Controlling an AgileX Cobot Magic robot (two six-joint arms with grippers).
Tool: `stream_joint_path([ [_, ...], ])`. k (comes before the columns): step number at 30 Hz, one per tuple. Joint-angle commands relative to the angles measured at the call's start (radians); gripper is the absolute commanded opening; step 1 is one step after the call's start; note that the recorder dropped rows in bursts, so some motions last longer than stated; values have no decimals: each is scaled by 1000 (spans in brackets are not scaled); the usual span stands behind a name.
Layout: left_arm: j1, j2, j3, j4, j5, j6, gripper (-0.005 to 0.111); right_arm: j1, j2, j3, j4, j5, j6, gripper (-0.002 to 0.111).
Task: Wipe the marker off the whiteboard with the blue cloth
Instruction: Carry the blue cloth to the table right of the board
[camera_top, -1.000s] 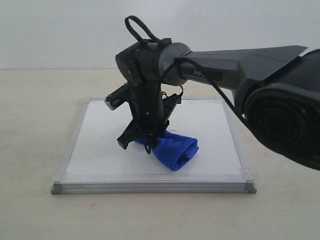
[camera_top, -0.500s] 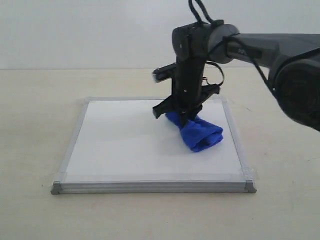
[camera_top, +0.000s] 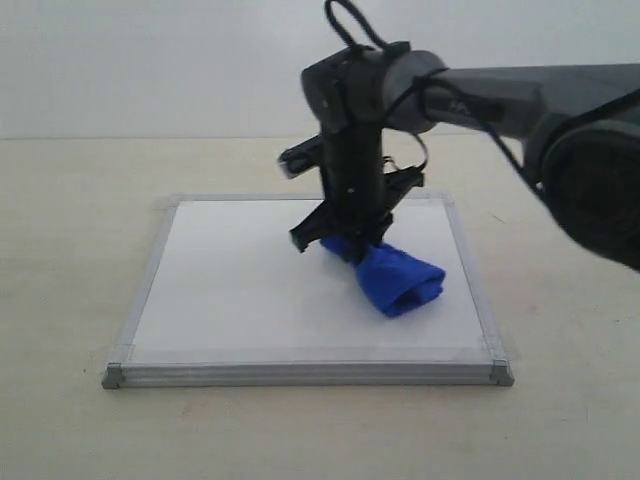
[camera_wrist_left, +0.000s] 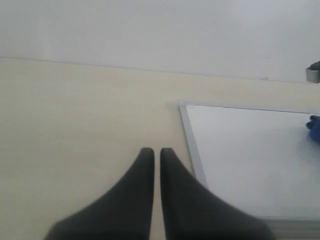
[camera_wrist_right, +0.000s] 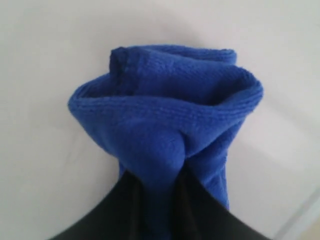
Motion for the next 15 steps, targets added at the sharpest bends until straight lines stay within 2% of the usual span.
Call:
stream_joint_path([
  [1, 2, -3, 4, -5, -3, 2, 4, -95, -129, 110, -30, 19, 57, 0],
  [8, 2, -3, 4, -5, -3, 2, 4, -222, -364, 456, -2, -9, 179, 0],
  [12, 2, -3, 4, -5, -3, 2, 4, -296, -473, 688, 15, -182, 231, 0],
  [15, 2, -3, 4, -5, -3, 2, 4, -348, -511, 798, 95, -357, 245, 0],
])
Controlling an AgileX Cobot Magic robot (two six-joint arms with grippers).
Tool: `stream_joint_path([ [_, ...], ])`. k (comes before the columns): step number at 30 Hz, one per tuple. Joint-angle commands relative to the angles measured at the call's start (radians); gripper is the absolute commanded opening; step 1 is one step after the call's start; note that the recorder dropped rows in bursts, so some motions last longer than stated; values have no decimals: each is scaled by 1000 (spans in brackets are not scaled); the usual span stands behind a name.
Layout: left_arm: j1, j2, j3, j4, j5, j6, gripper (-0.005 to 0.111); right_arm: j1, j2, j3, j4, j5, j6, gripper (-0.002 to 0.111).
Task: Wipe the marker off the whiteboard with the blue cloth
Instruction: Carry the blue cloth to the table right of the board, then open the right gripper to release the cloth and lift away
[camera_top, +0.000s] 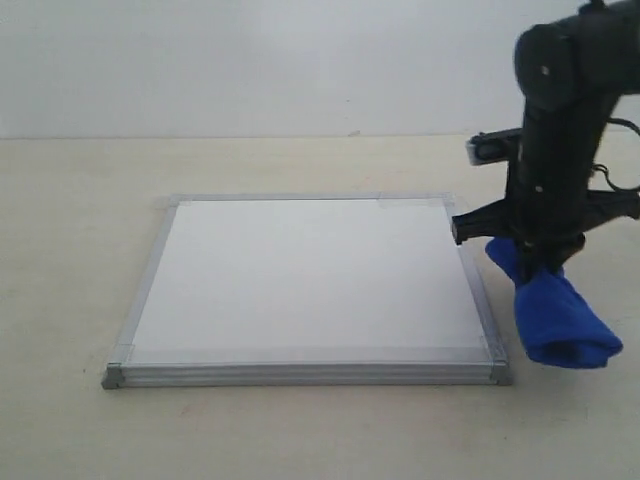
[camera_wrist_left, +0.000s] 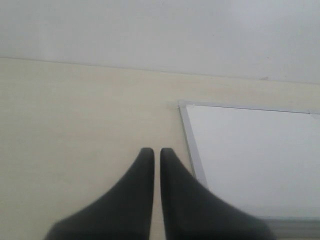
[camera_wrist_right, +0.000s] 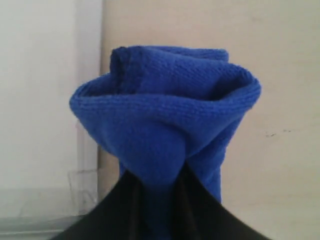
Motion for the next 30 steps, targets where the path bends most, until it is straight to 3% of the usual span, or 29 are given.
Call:
stream_joint_path([
  [1, 2, -3, 4, -5, -3, 2, 4, -77, -66, 161, 104, -244, 19, 0],
  [10, 2, -3, 4, -5, -3, 2, 4, -87, -37, 198, 123, -448, -34, 0],
  [30, 2, -3, 4, -5, -3, 2, 4, -87, -36, 198, 98, -428, -142, 0],
])
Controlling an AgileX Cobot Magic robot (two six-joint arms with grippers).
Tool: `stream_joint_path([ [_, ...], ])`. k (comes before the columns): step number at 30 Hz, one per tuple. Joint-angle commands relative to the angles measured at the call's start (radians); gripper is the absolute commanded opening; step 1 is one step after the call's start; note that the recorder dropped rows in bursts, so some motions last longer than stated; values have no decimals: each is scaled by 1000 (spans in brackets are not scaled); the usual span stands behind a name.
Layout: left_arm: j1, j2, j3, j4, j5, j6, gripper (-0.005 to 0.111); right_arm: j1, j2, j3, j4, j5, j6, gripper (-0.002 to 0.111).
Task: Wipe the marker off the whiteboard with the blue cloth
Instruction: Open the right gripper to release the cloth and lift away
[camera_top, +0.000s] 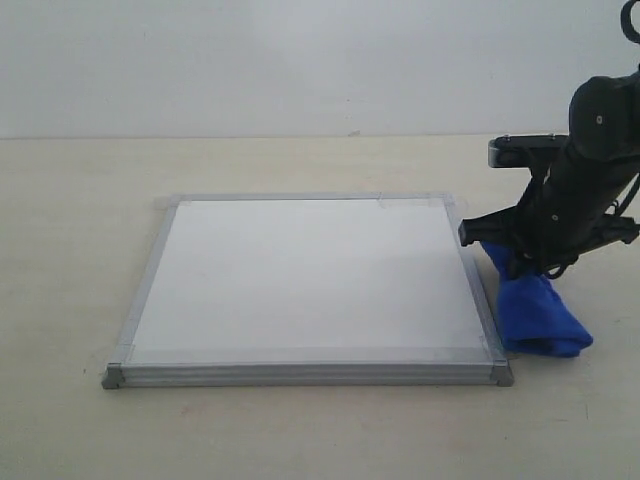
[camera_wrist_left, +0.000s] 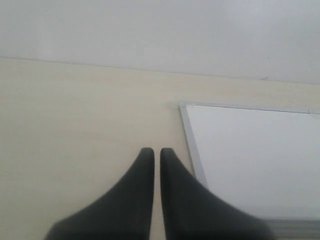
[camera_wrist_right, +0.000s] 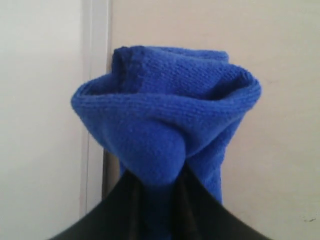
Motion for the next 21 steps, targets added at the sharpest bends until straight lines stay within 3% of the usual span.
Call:
stream_joint_path([
  [1, 2, -3, 4, -5, -3, 2, 4, -10, 2, 5, -18, 1, -21, 0],
  [5, 2, -3, 4, -5, -3, 2, 4, -10, 2, 5, -18, 3, -66, 14],
  [6, 2, -3, 4, -5, -3, 2, 4, -10, 2, 5, -18, 3, -66, 22],
  [7, 2, -3, 4, -5, -3, 2, 4, -10, 2, 5, -18, 3, -64, 42],
  [9, 2, -3, 4, -5, -3, 2, 4, -10, 2, 5, -18, -8, -57, 62],
  [10, 2, -3, 4, -5, -3, 2, 4, -10, 2, 5, -18, -8, -55, 62],
  [14, 2, -3, 4, -5, -3, 2, 4, -10, -74, 5, -18, 24, -34, 44],
  [17, 2, -3, 4, -5, -3, 2, 4, -10, -226, 5, -18, 157, -27, 21],
  [18, 2, -3, 4, -5, -3, 2, 4, -10, -287, 5, -18, 182, -42, 7],
  [19, 2, -3, 4, -5, -3, 2, 4, -10, -319, 7, -18, 189, -49, 0],
  [21, 2, -3, 4, -5, -3, 2, 4, -10, -413, 7, -18, 250, -70, 0],
])
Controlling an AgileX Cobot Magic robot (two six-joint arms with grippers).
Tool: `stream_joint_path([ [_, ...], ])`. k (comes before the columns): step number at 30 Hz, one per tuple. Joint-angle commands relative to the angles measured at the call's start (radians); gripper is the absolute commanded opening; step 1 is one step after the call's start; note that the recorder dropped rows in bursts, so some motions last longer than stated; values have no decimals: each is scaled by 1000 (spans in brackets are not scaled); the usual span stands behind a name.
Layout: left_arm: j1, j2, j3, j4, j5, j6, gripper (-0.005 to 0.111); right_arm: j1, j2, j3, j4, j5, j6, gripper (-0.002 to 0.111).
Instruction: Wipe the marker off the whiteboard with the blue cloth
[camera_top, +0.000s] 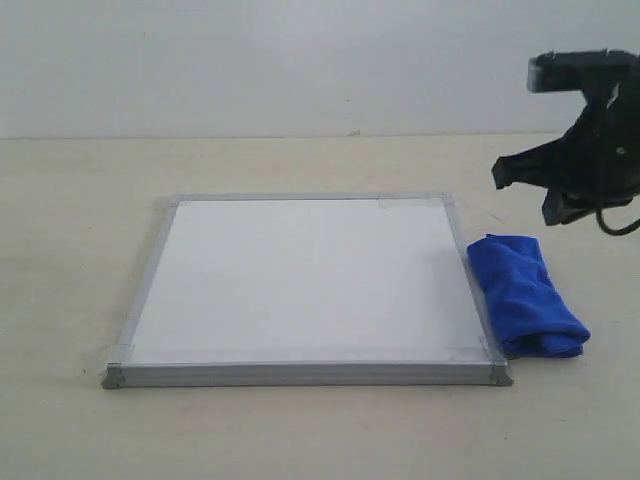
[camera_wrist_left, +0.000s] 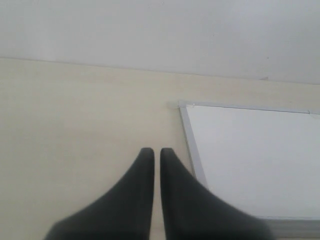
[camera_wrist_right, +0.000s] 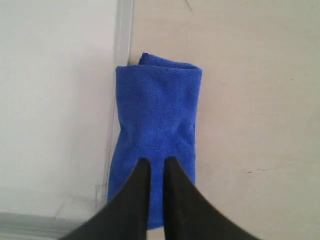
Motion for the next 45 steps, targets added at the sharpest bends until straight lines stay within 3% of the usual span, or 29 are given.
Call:
stream_joint_path([
  [1, 2, -3, 4, -5, -3, 2, 4, -10, -174, 12, -8, 129, -41, 0],
  [12, 2, -3, 4, -5, -3, 2, 4, -10, -804, 420, 42, -82, -36, 0],
  [19, 2, -3, 4, -5, -3, 2, 4, -10, -1034, 435, 42, -50, -36, 0],
  [32, 2, -3, 4, -5, -3, 2, 4, -12, -1211, 435, 40, -81, -40, 0],
  [35, 2, -3, 4, -5, -3, 2, 4, -12, -1288, 492, 40, -216, -40, 0],
  [40, 2, -3, 4, -5, -3, 2, 4, -12, -1406, 725, 38, -618, -85, 0],
  [45, 2, -3, 4, -5, -3, 2, 4, -62, -1445, 944, 38, -787, -100, 0],
])
